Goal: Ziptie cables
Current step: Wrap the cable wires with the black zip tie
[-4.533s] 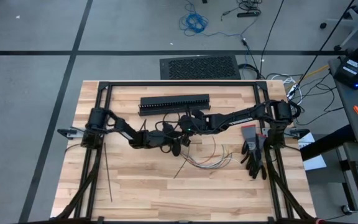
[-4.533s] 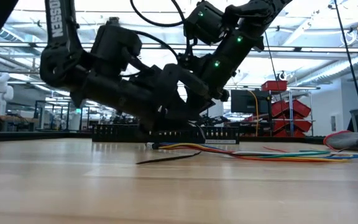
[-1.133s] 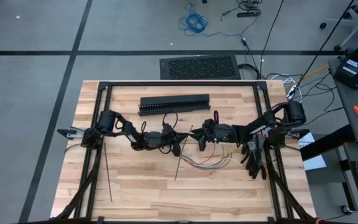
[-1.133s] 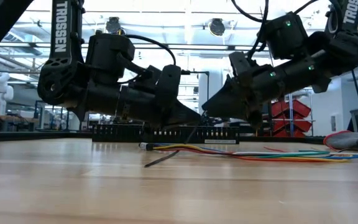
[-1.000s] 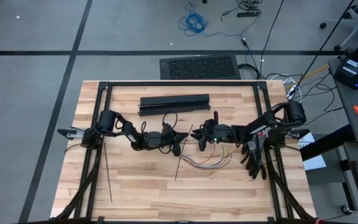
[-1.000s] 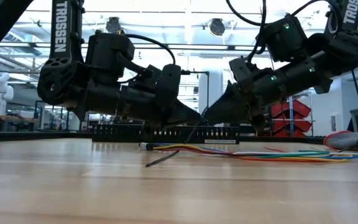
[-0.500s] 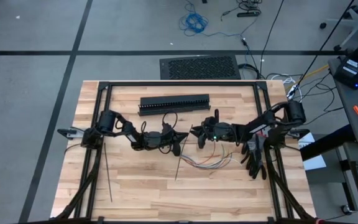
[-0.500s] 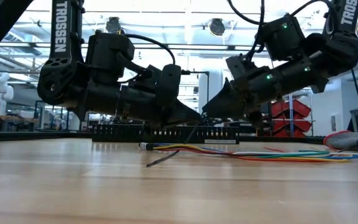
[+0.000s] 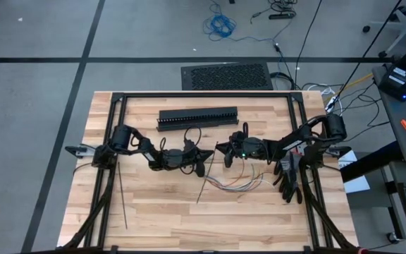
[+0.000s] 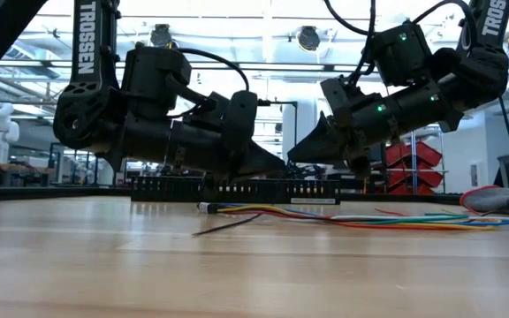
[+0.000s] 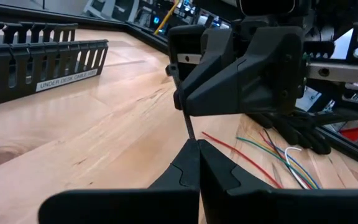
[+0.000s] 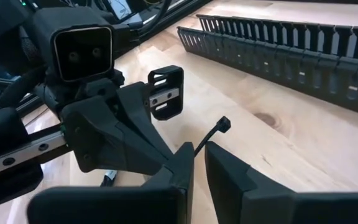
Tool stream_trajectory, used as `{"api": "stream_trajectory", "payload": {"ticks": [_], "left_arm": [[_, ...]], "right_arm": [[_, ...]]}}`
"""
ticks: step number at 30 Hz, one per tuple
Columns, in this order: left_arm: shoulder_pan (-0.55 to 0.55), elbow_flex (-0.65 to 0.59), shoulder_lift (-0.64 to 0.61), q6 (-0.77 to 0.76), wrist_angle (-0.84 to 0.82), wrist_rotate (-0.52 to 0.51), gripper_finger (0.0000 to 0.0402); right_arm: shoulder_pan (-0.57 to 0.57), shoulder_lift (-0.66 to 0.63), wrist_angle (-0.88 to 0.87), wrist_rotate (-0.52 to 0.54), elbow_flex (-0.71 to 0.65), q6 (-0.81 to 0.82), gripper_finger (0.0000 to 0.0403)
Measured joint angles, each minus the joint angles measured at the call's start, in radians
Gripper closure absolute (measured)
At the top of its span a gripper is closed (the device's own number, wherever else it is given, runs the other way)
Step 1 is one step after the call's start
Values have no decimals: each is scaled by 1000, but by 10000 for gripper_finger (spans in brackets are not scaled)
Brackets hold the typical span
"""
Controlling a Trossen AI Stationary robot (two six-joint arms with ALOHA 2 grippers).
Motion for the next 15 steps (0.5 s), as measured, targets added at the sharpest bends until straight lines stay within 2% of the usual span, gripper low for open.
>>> {"api": "stream_trajectory", "payload": {"ticks": [9, 15], "left_arm": [[0, 0, 0, 0, 5, 0, 402], [0, 0, 0, 2, -1, 0, 402]], "right_arm": [[0, 0, -32, -21, 40, -36, 371], [-6, 0, -43, -22, 46, -45, 397]]}}
